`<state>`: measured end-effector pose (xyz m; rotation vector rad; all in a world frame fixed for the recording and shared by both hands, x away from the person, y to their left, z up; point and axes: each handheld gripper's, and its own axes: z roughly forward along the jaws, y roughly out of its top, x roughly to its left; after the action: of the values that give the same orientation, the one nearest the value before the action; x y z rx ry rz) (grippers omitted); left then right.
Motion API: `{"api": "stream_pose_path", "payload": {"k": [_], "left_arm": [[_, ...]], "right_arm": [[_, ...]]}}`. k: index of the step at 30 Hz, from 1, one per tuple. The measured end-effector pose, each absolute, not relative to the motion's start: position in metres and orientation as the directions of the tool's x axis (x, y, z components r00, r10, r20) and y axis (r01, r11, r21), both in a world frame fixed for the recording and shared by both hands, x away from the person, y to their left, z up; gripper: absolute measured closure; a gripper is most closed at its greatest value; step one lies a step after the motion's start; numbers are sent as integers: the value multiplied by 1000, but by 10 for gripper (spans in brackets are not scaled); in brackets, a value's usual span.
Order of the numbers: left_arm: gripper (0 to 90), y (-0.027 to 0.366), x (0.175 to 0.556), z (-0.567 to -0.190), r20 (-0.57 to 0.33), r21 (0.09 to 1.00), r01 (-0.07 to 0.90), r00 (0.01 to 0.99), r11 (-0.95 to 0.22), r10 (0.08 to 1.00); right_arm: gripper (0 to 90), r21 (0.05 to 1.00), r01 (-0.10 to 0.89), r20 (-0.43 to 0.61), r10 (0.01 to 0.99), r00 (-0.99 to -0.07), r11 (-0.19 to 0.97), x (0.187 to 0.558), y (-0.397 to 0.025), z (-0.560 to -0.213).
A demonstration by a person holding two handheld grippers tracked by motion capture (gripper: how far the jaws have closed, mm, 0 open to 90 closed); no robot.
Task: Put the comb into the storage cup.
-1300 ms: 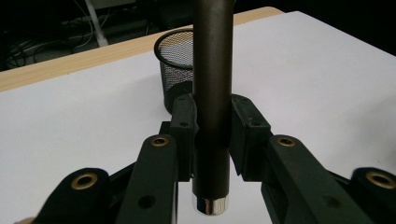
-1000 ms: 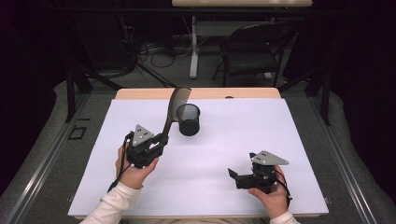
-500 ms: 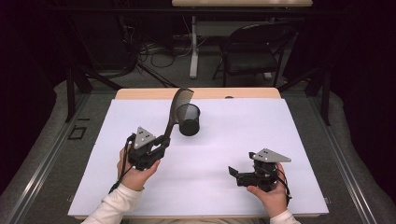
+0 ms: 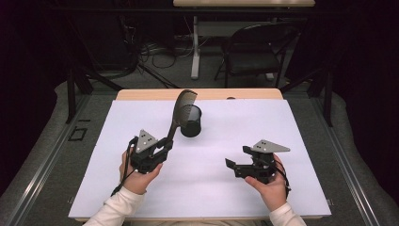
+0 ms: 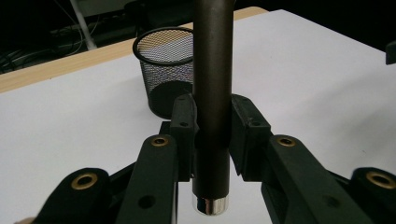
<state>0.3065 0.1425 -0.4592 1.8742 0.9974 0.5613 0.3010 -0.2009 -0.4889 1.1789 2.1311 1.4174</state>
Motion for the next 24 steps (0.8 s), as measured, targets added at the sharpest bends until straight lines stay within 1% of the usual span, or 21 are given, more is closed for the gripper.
{"api": "stream_pose_path", "payload": {"k": [2,6,19,24], "left_arm": [[726,141,306,-460,-19,875,406,571,-262,821],[726,139,305,-461,-17,874,405,577,-269,817],[726,137,305,-465,-20,873,407,583,-271,812],[726,135,304,-467,-18,872,405,587,-275,810]], "right_arm": [[167,871,464,187,762,-620,164,305,-198,-486],[188,872,462,192,754,-628,163,311,-193,-480],[211,870,464,196,745,-638,167,324,-185,-468],[260,873,462,204,743,-638,157,328,-184,-465]]}}
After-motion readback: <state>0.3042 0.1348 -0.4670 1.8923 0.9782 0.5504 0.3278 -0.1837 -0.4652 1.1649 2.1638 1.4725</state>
